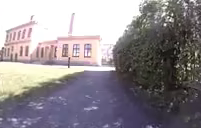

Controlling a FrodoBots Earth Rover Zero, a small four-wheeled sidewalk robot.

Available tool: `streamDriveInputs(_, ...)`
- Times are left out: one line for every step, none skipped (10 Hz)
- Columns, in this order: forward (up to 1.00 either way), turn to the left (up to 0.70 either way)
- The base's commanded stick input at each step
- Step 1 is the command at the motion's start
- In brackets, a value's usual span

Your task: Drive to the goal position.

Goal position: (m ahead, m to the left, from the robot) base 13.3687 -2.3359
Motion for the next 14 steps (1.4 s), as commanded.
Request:
streamDriveInputs(0.7, 0.0)
streamDriveInputs(0.7, 0.0)
streamDriveInputs(0.7, 0.0)
streamDriveInputs(0.7, 0.0)
streamDriveInputs(0.7, 0.0)
streamDriveInputs(0.7, 0.0)
streamDriveInputs(0.7, 0.0)
streamDriveInputs(0.7, 0.0)
streamDriveInputs(0.7, 0.0)
streamDriveInputs(0.7, 0.0)
streamDriveInputs(0.7, 0.0)
streamDriveInputs(0.7, 0.0)
streamDriveInputs(0.7, 0.0)
streamDriveInputs(0.7, 0.0)
